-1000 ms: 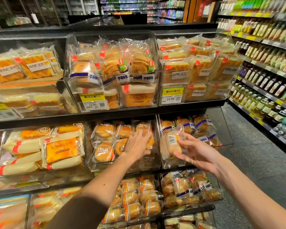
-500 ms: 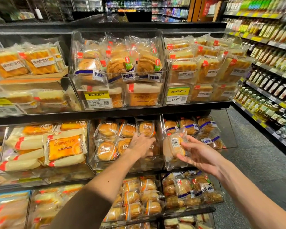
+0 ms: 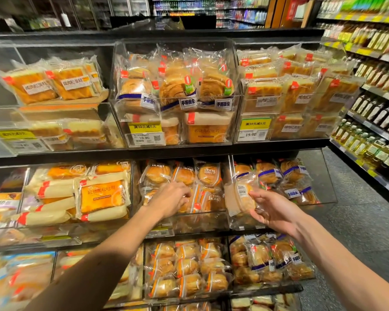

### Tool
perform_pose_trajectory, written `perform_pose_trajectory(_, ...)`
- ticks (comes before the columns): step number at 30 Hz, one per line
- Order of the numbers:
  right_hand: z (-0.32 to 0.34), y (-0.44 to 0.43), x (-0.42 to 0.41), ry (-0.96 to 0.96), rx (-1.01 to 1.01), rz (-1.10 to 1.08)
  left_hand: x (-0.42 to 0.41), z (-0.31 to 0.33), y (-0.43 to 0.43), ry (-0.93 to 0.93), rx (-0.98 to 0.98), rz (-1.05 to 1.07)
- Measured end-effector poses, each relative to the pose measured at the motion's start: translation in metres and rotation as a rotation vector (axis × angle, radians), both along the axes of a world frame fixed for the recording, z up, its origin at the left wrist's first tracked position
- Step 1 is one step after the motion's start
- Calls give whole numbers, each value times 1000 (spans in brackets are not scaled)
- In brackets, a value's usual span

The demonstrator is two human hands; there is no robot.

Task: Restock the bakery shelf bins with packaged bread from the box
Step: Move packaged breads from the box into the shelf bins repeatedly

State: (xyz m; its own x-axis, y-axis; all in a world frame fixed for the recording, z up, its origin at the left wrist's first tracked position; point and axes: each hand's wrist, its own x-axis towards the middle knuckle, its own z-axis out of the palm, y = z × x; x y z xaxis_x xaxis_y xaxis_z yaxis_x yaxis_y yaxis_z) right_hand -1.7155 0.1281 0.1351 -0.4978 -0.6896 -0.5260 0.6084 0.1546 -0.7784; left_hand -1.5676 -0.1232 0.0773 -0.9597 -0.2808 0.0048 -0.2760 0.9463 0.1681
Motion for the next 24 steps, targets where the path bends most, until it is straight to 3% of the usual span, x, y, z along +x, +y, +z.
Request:
perform_pose_trajectory(6, 4, -9, 3, 35, 20, 25, -23, 5, 29, -99, -205, -173)
perform_pose_trajectory(13, 3, -12, 7, 8, 2, 19, -48, -7, 41, -382, -187, -105)
perform_pose_trajectory(16, 2, -13, 9, 20, -13, -14, -44, -3, 39, -309, -167, -121)
perform_pose_trajectory(18, -5, -16, 8, 142, -13, 8, -38, -1, 41, -102, 41, -57)
perform_pose_trajectory(19, -9, -18, 8, 262, -4, 22, -34, 4, 44, 7, 271, 40)
perform_pose_trajectory(22, -15, -26, 10, 916, 74, 147, -21, 29, 46, 151, 1121, 319)
perform_pose_trajectory(24, -16, -33, 17, 1267, 75, 304, -9, 42, 40, 115, 1490, 379)
